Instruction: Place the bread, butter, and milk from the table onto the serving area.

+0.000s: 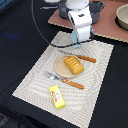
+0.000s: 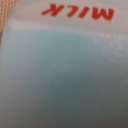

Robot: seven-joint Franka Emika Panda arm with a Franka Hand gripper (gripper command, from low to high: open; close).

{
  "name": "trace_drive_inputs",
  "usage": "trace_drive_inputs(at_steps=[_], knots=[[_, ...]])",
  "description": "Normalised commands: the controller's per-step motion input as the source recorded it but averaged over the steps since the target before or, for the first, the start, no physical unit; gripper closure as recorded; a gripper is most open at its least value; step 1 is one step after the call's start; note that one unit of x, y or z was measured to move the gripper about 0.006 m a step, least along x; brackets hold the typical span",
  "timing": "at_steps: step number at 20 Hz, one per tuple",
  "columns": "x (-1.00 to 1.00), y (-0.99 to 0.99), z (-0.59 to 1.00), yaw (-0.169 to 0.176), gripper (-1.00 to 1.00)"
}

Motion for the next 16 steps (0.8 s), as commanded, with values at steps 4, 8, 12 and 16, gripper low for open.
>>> trace_drive_inputs(at_steps=[4,8,12,16], knots=[[0.49,0.16,0.70,-0.122,-1.00],[0.51,0.24,0.86,-0.122,-1.00],[0.38,0.30,0.98,-0.119,-1.00],[0.10,0.28,0.99,-0.027,-1.00]])
